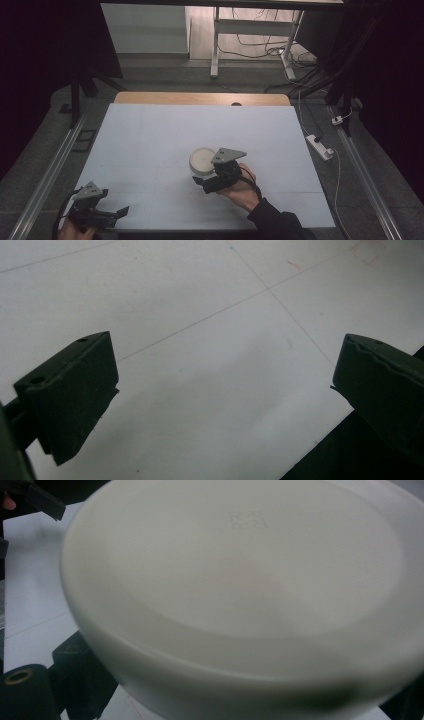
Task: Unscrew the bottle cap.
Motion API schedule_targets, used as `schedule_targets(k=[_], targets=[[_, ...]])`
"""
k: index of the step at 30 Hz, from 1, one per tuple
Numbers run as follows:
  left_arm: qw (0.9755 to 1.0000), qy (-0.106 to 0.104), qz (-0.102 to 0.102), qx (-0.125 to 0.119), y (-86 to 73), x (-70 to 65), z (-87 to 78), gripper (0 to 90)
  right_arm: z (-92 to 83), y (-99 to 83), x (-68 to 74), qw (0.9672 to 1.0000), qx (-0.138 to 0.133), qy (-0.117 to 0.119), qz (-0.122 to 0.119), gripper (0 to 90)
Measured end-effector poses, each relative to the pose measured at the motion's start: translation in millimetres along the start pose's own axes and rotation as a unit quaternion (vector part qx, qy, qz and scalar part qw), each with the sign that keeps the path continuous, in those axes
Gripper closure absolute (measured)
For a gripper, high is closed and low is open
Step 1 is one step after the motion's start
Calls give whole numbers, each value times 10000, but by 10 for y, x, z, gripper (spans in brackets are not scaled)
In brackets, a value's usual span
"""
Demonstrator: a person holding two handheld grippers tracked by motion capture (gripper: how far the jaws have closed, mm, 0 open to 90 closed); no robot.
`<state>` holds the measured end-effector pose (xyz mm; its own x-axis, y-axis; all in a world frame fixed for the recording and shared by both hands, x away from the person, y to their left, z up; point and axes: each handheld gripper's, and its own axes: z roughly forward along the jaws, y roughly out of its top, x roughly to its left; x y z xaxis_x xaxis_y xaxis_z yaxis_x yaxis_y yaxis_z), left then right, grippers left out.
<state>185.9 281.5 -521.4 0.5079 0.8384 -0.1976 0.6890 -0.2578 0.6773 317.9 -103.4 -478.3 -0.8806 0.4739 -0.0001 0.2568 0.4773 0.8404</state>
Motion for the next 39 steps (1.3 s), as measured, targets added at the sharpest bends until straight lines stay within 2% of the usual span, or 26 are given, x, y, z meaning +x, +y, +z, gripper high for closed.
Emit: schedule_targets(k=[6, 8, 12, 14, 17, 22, 30, 36, 39], targets=[[9999, 11, 122, 43, 49, -37, 3, 0, -11, 4, -1, 10000, -12, 2, -20, 65], [9997, 15, 229, 75, 90, -65, 9, 0, -17, 5, -2, 10000, -8, -1, -28, 65], [9994, 0, 351, -27, 151, -94, -3, 0, -22, 6, -2, 10000, -8, -1, -36, 65], [9989, -143, 413, -140, 184, -89, -8, 0, -25, 8, 0, 10000, -12, 0, -44, 65], [9979, -391, 449, -238, 243, -83, 4, 0, -27, 11, 3, 10000, -24, 17, -54, 65], [9954, -667, 623, -275, 341, -105, 67, 0, -35, 14, 7, 10000, -19, 4, -68, 65], [9923, -771, 879, -403, 537, -167, 148, 0, -53, 19, 6, 9999, -41, -8, -91, 65], [9908, -754, 1094, -273, 695, -242, 264, 0, -52, 18, 14, 9999, -40, 2, -114, 65], [9893, -762, 1204, -300, 788, -277, 289, 0, -50, 16, 19, 9999, -42, 20, -133, 65]])
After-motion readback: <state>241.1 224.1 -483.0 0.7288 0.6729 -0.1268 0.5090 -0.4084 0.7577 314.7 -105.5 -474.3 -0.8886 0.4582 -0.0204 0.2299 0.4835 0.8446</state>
